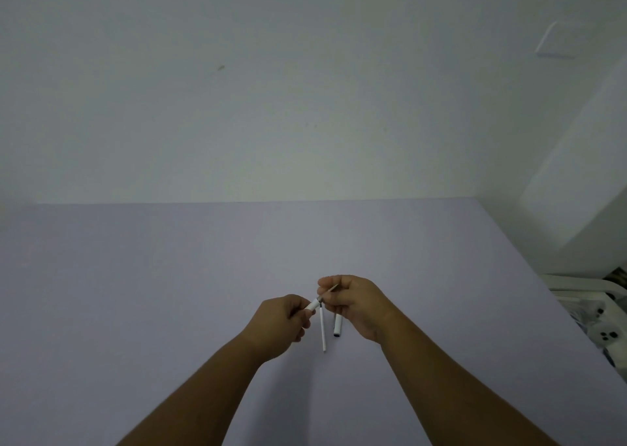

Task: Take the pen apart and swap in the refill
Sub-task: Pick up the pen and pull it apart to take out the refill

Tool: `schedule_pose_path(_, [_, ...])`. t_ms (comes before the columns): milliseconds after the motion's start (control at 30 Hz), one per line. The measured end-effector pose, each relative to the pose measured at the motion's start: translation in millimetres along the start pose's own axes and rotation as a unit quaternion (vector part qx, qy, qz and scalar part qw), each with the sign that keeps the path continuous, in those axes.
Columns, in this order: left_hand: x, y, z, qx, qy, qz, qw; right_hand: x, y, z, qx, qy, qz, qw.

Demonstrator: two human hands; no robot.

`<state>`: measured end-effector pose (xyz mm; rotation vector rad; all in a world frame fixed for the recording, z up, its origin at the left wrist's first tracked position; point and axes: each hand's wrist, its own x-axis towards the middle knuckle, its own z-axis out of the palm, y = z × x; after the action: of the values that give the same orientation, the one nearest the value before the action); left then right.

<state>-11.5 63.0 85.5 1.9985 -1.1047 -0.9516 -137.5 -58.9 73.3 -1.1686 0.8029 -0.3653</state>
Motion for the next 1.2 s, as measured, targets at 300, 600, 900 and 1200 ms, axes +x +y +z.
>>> schedule_pose_path(300, [0.4,4.2,-2.5,0.01,0.006,0.007,1.0,1.0,-3.4,-2.0,-0.004,-0.004,-0.002,1.0])
schedule_pose_path(600, [3.8,6.5,-3.8,0.004,0.006,0.007,1.0,2.7,-5.4,-0.8,0.002,0.005,-0.012,1.0])
schedule_pose_path(900, [6.6,8.3,-5.2,0.002,0.004,0.006,1.0,4.7,-7.5,0.1,-0.003,0.004,-0.007,1.0])
schedule_pose_path(1200, [8.8,8.1,-5.7,-0.009,0.006,0.005,1.0,4.6,-8.5,2.3,-0.004,0.01,-0.009,1.0])
